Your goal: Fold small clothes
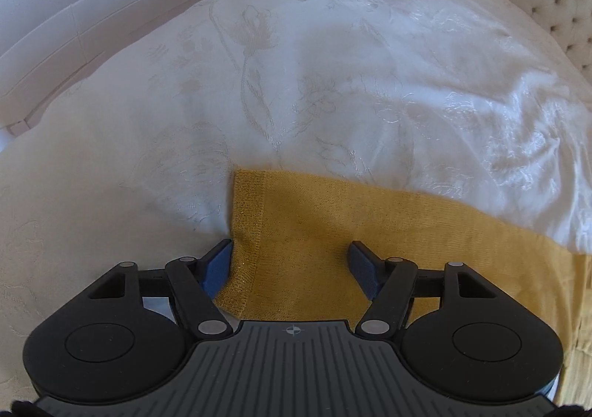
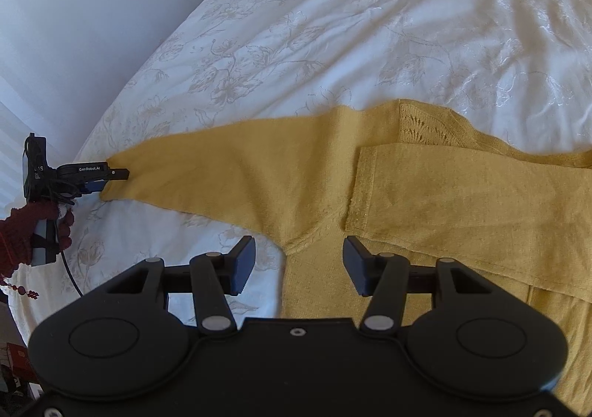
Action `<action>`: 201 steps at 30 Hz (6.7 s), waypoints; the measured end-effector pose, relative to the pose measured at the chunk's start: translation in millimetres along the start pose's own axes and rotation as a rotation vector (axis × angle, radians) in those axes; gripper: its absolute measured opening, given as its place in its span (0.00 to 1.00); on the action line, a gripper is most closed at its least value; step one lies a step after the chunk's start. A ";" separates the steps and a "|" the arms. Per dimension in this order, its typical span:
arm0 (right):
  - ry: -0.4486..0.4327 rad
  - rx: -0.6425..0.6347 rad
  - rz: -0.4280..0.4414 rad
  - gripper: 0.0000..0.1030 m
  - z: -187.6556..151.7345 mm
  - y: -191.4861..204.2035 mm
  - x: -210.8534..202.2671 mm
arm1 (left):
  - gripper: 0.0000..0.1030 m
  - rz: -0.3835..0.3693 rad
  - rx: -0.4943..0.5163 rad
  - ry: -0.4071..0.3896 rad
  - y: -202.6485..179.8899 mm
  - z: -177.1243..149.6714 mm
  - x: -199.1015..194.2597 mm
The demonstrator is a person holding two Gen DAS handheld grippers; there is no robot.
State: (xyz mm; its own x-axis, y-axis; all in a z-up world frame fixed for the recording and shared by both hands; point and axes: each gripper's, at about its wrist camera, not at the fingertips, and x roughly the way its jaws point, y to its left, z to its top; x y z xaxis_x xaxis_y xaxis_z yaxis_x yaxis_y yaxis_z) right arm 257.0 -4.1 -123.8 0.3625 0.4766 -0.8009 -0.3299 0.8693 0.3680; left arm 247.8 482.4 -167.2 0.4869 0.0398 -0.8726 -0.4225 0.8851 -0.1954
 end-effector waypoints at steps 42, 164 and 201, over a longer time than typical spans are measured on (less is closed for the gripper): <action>-0.141 0.329 -0.090 0.58 -120.5 -189.1 -153.2 | 0.17 -0.690 0.259 0.080 -466.4 -156.1 -46.0; 0.257 0.120 -0.061 0.71 -276.8 -197.6 -186.4 | 0.89 -0.141 0.470 0.213 -233.2 -353.7 -107.4; 0.249 0.205 -0.176 1.00 -293.9 -170.6 -126.6 | 1.00 -0.081 0.484 0.205 -211.5 -370.2 -65.0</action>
State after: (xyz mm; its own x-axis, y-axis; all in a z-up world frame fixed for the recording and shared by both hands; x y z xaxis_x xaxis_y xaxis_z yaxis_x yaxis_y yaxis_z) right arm 11.2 -251.1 -224.0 0.1662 0.2932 -0.9415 -0.0906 0.9553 0.2815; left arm 22.4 121.0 -234.9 0.3233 -0.0858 -0.9424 0.0345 0.9963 -0.0789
